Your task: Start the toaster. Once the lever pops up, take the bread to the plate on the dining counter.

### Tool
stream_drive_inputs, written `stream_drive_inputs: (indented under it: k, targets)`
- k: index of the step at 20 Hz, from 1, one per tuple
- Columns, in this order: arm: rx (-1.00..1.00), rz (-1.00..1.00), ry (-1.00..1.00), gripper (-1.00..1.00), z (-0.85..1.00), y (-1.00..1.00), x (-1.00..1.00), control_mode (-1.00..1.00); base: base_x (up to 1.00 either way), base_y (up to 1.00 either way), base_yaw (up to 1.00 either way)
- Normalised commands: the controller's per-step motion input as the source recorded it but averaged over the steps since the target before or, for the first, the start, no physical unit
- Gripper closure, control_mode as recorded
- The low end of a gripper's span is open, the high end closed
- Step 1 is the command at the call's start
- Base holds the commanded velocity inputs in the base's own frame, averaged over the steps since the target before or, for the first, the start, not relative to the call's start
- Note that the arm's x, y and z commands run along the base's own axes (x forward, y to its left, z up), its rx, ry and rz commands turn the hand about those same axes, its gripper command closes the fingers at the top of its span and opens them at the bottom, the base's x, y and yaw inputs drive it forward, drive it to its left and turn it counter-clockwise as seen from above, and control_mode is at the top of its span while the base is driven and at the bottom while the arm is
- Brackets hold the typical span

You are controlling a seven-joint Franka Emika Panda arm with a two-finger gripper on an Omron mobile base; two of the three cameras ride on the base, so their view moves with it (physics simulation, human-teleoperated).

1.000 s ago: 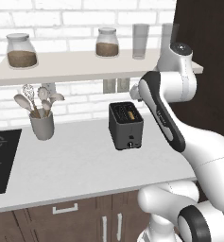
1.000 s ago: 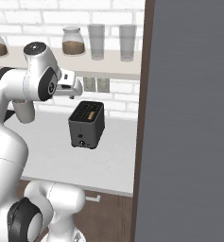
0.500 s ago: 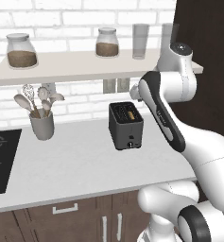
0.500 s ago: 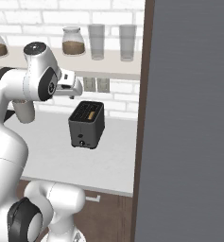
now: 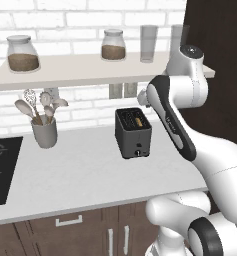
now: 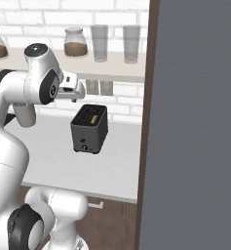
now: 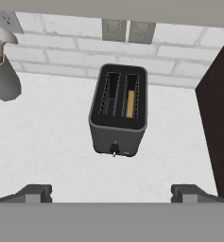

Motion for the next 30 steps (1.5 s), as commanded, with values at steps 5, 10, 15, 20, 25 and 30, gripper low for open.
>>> stream_drive_inputs:
  k: [5, 10, 15, 20, 25, 30]
  targets:
    - [0.00, 0.00, 0.00, -1.00, 0.00, 0.00, 0.00, -1.00, 0.00, 0.00, 0.00]
    - [0.00, 0.00, 0.00, -1.00, 0.00, 0.00, 0.00, -1.00, 0.00, 0.00, 0.00]
    - [0.00, 0.00, 0.00, -1.00, 0.00, 0.00, 0.00, -1.00, 0.00, 0.00, 0.00]
    - [0.00, 0.00, 0.00, -1.00, 0.00, 0.00, 0.00, -1.00, 0.00, 0.00, 0.00]
    - [0.00, 0.00, 0.00, -1.00, 0.00, 0.00, 0.00, -1.00, 0.00, 0.00, 0.00]
    - [0.00, 0.00, 0.00, -1.00, 0.00, 0.00, 0.00, -1.00, 0.00, 0.00, 0.00]
